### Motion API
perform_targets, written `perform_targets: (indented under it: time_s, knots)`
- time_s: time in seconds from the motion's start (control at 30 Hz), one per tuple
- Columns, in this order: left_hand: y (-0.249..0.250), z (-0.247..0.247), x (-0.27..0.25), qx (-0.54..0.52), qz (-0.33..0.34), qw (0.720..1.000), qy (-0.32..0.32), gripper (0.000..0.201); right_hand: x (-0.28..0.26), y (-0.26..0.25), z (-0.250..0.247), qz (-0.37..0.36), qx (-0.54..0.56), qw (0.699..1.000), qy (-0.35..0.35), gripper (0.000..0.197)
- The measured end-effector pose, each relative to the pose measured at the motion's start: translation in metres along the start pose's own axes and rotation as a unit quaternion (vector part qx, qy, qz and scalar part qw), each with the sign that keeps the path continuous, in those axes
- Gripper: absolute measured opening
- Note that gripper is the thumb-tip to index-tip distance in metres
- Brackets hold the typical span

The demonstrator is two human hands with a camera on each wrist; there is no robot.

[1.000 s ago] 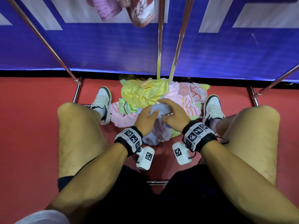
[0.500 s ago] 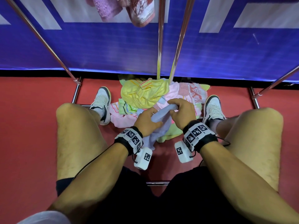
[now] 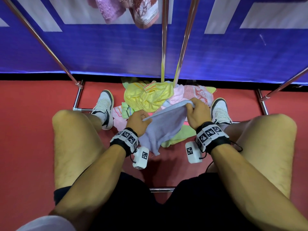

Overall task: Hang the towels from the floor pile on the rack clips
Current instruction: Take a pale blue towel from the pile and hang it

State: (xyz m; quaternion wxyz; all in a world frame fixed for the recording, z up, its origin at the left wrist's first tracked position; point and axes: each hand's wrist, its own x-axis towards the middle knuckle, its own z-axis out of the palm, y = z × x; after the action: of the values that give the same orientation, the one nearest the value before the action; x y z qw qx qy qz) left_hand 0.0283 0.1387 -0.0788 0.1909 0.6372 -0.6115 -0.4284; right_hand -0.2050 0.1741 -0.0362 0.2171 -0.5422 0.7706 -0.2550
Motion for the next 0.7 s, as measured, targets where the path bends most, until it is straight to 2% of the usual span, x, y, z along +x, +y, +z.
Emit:
perform_targets:
  time_s: [0.1,0.2,0.33,0.57,0.7]
  knots:
    - [-0.009,-0.006,0.007,0.022,-0.037,0.999,0.013,0.02,0.001,0.005,-0.002,0.026,-0.015,1.0,-0.002,0.024]
    - [-0.016,-0.014,0.01,0.05,-0.073,0.995,0.041,0.013,0.003,0.009,-0.003,0.048,-0.022,0.999,0.002,0.028]
    - [-0.022,-0.019,0.011,0.091,-0.098,0.989,0.058,0.012,0.004,0.01,-0.005,0.052,-0.032,0.998,0.015,0.03]
    - [-0.025,-0.029,0.014,0.043,-0.105,0.987,0.117,0.013,0.006,0.007,-0.009,0.067,-0.017,0.997,0.037,0.029]
    - [-0.022,-0.029,0.014,-0.011,-0.077,0.989,0.13,0.019,0.007,0.008,-0.01,0.067,-0.013,0.997,0.048,0.026]
